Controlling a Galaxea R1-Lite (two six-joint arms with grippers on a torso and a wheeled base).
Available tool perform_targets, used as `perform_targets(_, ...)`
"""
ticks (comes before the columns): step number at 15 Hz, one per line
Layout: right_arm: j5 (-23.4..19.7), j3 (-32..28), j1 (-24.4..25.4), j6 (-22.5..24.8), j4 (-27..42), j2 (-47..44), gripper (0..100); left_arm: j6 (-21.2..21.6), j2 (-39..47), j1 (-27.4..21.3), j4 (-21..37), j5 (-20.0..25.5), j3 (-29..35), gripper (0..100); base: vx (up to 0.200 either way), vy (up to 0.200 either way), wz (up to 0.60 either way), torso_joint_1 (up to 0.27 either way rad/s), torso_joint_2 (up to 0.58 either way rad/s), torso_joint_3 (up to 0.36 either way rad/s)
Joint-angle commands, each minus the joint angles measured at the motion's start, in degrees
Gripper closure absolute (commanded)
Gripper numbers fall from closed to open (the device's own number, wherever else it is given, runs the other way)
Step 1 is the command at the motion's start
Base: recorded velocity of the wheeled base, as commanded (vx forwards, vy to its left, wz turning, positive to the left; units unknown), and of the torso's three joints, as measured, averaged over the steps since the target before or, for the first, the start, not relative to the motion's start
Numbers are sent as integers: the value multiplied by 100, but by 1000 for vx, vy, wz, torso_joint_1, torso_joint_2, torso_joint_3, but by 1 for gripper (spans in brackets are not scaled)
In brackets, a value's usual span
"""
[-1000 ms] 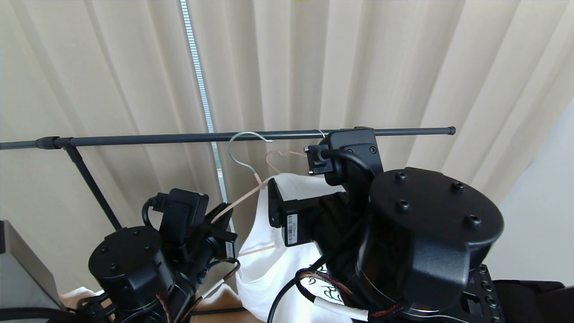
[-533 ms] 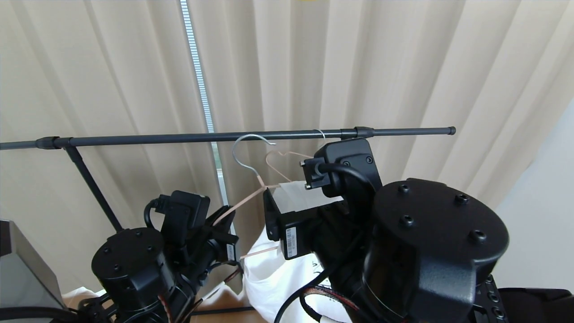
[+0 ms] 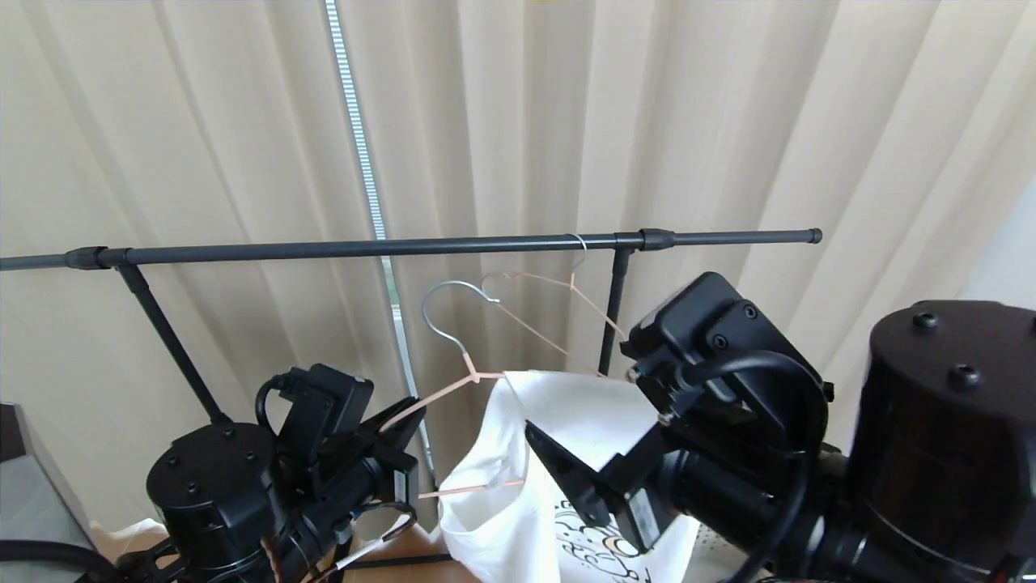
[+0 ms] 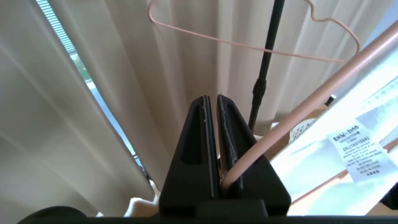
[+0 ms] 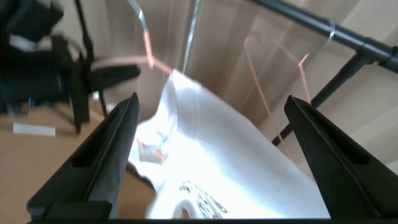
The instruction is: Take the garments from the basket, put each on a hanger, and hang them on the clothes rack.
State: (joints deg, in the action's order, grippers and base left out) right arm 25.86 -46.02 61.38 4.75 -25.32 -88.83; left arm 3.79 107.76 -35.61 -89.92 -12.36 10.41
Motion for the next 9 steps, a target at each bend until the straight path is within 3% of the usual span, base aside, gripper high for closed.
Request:
perform_targets(1,-924,-487,-557,149,1214,938,0,16,-36,89,-8,129,-162,100,0,0,0,0,0,0)
perform_targets(4,-2594,-1550,-1093,184,3543,1079,0,113,-256,230,-8,612,-312,100,0,0,0,0,0,0)
perform_targets(5,-2928,-1788,-1225,342,4009,1017,0,157,-300,239,-8,691,-364,100,0,0,0,0,0,0)
perform_targets(8,-4739,-2684,-1998,1537,5617,384,0,201,-379,221,-8,762,-443,100,0,0,0,0,0,0)
perform_targets(9,-4941,-2921,-2148,1827,6012,112,0,201,-379,212,-8,762,-461,100,0,0,0,0,0,0)
